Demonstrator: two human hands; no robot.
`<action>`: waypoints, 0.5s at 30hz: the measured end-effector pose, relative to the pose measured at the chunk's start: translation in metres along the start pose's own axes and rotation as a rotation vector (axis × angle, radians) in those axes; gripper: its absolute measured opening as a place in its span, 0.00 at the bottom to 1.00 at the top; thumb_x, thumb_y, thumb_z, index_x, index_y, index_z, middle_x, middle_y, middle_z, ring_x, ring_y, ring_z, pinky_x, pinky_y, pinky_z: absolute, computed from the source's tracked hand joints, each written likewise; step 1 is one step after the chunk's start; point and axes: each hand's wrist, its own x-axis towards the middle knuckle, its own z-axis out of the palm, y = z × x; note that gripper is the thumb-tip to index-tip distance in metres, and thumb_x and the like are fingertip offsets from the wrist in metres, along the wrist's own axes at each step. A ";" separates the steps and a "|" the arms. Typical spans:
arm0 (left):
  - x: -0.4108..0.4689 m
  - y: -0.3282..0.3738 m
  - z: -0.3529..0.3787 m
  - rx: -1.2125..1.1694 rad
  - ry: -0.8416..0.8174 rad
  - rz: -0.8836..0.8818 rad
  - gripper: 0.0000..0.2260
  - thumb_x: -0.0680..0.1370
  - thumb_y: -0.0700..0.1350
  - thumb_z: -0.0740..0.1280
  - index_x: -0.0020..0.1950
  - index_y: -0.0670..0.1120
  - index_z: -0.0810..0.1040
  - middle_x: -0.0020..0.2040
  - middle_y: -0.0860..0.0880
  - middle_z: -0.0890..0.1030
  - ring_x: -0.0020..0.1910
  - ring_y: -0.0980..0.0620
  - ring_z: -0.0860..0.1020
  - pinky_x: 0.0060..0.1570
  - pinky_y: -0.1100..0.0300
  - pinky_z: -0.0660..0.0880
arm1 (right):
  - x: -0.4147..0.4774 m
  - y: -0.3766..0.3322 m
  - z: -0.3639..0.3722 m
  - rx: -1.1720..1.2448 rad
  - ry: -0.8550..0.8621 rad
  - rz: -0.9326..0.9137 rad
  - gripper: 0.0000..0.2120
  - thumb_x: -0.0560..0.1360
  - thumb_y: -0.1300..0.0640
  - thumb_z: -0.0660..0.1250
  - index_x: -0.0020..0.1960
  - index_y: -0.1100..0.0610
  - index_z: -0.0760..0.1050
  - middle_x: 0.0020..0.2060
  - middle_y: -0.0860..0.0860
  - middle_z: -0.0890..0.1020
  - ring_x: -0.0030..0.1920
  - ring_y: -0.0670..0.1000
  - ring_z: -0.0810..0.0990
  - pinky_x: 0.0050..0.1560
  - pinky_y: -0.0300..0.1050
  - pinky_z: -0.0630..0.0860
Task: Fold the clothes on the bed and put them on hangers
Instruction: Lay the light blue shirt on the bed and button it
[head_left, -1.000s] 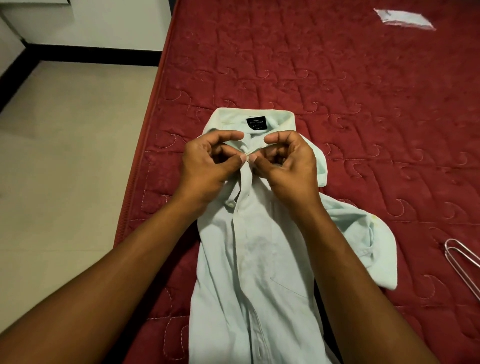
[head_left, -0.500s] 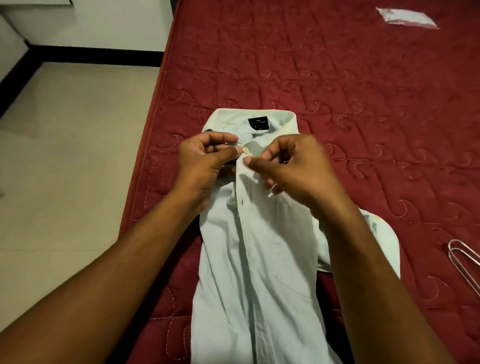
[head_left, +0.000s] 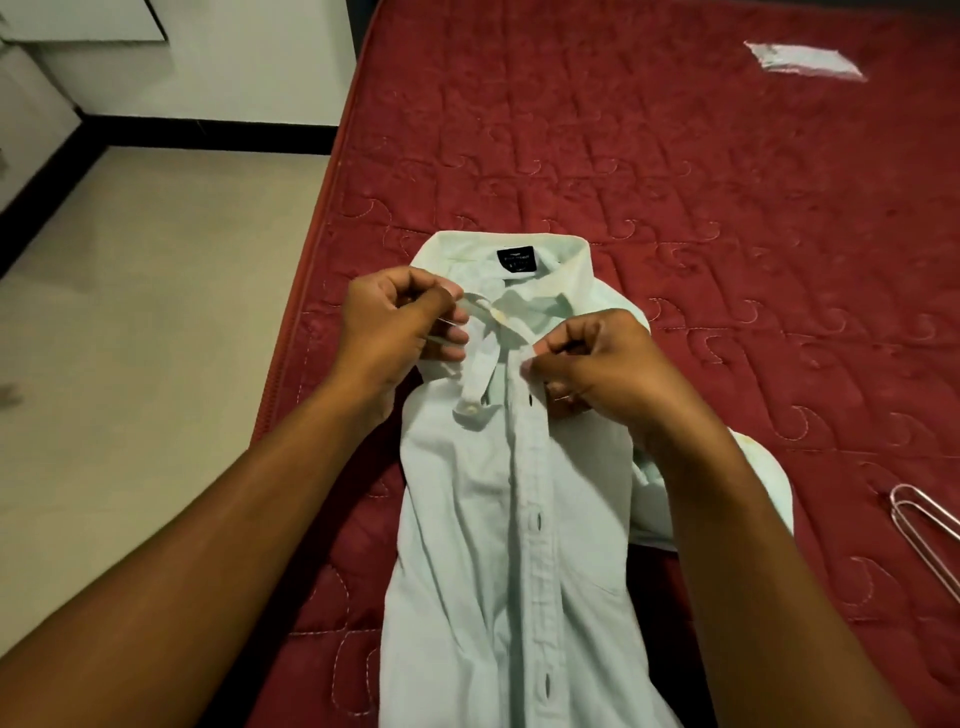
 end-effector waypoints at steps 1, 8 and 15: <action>-0.003 0.002 -0.003 0.066 -0.044 -0.023 0.09 0.80 0.40 0.70 0.50 0.33 0.81 0.38 0.38 0.83 0.32 0.44 0.80 0.31 0.55 0.79 | -0.001 0.000 -0.002 0.029 -0.012 0.009 0.05 0.73 0.66 0.76 0.40 0.61 0.83 0.33 0.61 0.82 0.29 0.52 0.78 0.31 0.43 0.78; -0.037 -0.010 -0.018 0.634 -0.380 -0.104 0.11 0.72 0.52 0.79 0.46 0.45 0.87 0.39 0.46 0.86 0.34 0.50 0.83 0.29 0.58 0.77 | -0.009 0.003 0.001 0.109 -0.037 0.006 0.05 0.77 0.60 0.75 0.49 0.62 0.82 0.28 0.52 0.81 0.26 0.46 0.76 0.28 0.40 0.75; -0.047 -0.014 -0.005 0.301 0.017 0.020 0.08 0.78 0.44 0.74 0.43 0.40 0.83 0.38 0.40 0.84 0.33 0.50 0.80 0.38 0.48 0.80 | -0.041 -0.002 0.000 0.313 -0.080 -0.018 0.17 0.70 0.71 0.78 0.57 0.66 0.80 0.44 0.64 0.86 0.39 0.55 0.85 0.37 0.45 0.83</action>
